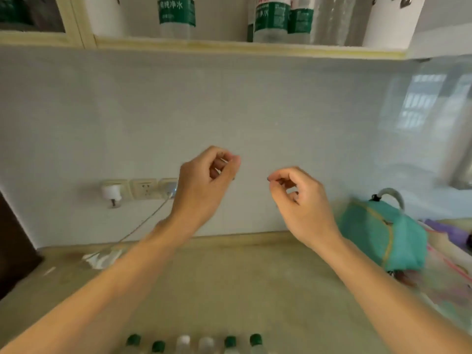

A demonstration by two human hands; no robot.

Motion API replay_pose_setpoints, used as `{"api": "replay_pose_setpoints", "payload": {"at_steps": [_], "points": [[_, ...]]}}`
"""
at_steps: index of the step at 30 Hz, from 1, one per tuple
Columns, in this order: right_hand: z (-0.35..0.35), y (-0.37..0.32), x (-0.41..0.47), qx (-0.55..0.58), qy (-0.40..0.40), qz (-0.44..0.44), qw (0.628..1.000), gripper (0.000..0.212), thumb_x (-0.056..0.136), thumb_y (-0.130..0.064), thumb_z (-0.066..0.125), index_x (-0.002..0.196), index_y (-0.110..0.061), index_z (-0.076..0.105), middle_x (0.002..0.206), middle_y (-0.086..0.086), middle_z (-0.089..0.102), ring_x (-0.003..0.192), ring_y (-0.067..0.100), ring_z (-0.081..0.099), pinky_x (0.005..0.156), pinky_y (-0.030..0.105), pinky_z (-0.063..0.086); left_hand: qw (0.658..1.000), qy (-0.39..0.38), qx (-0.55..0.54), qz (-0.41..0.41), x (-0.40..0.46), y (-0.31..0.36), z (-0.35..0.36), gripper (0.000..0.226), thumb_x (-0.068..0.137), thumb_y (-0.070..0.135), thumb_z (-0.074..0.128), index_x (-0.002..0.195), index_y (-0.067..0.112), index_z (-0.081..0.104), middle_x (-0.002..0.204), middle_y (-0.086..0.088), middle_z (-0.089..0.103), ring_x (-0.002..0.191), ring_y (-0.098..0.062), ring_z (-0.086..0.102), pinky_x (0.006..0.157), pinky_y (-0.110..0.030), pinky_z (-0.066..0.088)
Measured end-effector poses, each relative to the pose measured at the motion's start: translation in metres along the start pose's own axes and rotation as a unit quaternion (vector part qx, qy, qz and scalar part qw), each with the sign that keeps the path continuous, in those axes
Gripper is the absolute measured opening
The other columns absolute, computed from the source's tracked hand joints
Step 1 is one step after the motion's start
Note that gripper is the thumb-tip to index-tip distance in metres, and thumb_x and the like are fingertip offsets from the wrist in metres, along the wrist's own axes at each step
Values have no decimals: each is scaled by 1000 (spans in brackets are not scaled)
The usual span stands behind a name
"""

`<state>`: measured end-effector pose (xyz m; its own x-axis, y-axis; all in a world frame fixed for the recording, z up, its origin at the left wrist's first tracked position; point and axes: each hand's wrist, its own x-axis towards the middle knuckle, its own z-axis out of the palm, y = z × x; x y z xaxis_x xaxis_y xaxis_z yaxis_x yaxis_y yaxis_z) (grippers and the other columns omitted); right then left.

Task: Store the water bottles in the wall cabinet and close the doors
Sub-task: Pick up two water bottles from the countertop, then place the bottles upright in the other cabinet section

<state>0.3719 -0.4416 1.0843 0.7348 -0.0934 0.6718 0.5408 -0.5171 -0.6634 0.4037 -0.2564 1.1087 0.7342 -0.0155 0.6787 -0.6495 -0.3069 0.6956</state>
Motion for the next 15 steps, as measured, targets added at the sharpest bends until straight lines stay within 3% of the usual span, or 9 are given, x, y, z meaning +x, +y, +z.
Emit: {"api": "replay_pose_setpoints", "payload": {"at_steps": [3,6,11,15], "points": [[19,31,-34,-25,-53,57,997,9,93,-10,66,99,-14,72,94,-7,69,81,0,60,66,7,42,996,-24,8,-89,-46,-51,9,12,95,36,68,88,27,67,76,3,70,73,-20,68,65,-30,52],[38,71,-72,-91,-151,135,975,18,93,-18,68,111,-17,71,97,-6,69,80,2,61,71,4,40,984,-62,39,-163,-94,-97,19,12,94,35,69,90,24,67,75,1,69,69,-17,64,64,-29,50],[67,143,-162,-165,-339,311,872,44,93,-31,68,133,-15,60,114,0,62,99,14,59,85,25,46,913,-226,141,-309,-185,-162,42,32,94,47,65,113,22,65,90,15,64,77,3,60,66,-12,45],[75,174,-218,-177,-394,397,810,61,92,-41,66,144,-16,48,136,7,55,116,19,56,91,27,43,853,-312,171,-382,-235,-192,54,39,94,43,67,124,18,61,108,9,66,93,-6,64,85,-28,56]]}}
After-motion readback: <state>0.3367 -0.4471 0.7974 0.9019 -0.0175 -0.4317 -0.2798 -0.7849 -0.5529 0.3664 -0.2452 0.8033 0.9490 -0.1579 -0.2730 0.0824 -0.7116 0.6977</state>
